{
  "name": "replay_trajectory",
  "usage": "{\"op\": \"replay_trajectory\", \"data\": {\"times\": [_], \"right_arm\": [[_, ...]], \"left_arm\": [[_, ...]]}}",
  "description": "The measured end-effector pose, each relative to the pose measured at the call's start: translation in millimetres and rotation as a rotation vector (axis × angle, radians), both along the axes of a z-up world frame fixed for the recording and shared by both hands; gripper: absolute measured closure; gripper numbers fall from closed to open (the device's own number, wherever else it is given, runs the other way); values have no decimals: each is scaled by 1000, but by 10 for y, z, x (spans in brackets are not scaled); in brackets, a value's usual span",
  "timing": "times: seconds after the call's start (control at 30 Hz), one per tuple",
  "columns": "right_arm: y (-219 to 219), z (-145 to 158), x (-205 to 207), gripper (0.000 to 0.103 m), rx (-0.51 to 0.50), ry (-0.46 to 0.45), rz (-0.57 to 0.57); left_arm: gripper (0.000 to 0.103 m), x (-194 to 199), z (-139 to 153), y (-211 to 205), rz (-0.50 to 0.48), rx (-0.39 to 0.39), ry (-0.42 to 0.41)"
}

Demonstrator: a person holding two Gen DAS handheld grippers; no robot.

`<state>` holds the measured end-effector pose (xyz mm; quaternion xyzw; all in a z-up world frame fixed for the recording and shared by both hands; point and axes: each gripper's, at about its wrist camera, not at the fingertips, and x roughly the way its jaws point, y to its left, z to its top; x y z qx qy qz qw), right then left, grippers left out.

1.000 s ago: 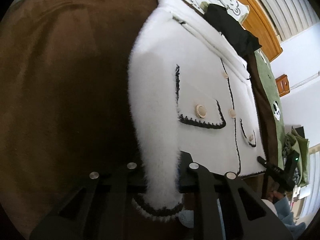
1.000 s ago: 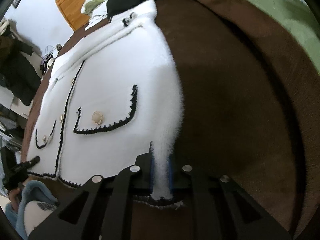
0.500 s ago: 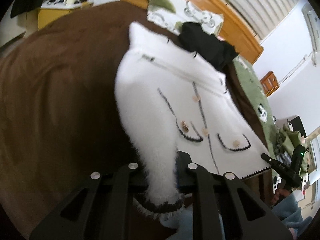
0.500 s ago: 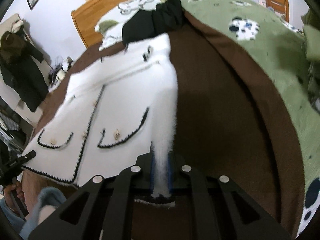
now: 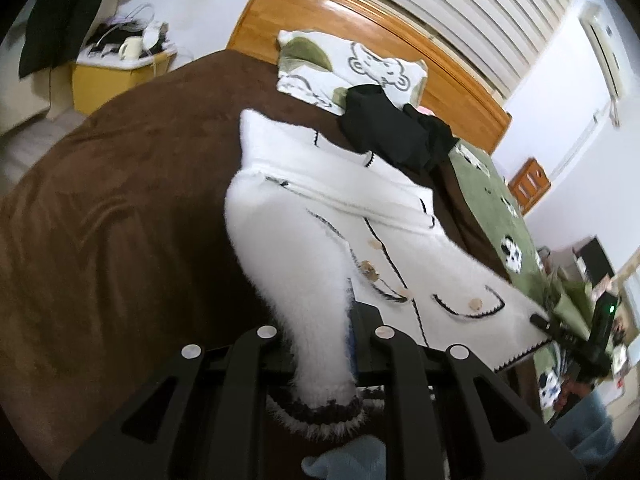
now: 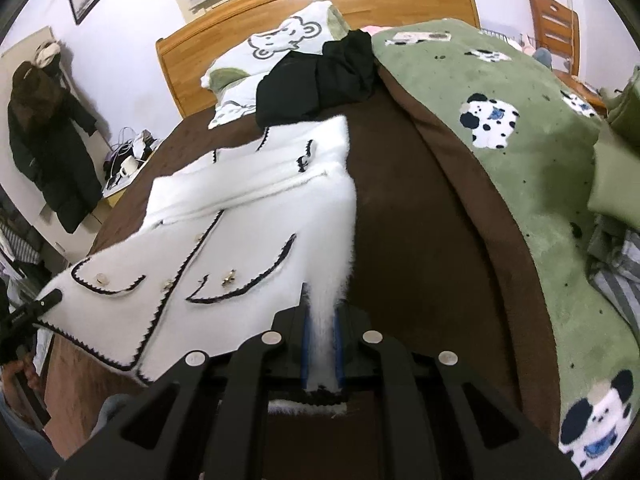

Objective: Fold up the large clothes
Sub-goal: 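Lift the held hem with both tools and fold it toward the collar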

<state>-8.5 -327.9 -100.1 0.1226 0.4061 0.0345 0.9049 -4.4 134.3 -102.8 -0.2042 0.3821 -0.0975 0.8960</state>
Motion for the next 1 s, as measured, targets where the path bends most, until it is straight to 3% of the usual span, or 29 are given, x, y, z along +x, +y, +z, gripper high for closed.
{"op": "replay_trajectory", "data": {"times": [0.2,0.43,0.6,0.8,1.0], "right_arm": [[22,133,-264,94,-5,22,3],[115,582,-764,94,-47,15,28],[186,788,-931,94,-75,18,39],[222,899,-869,94,-84,-15,42],[122,984,-397,94,-88,-100,36]], "left_arm": [[86,-282,135,50,-4,-8,23],[86,-745,460,177,14,-26,36],[86,-907,676,190,30,7,81],[86,-776,806,183,35,-3,100],[86,-255,902,312,70,-18,12]]}}
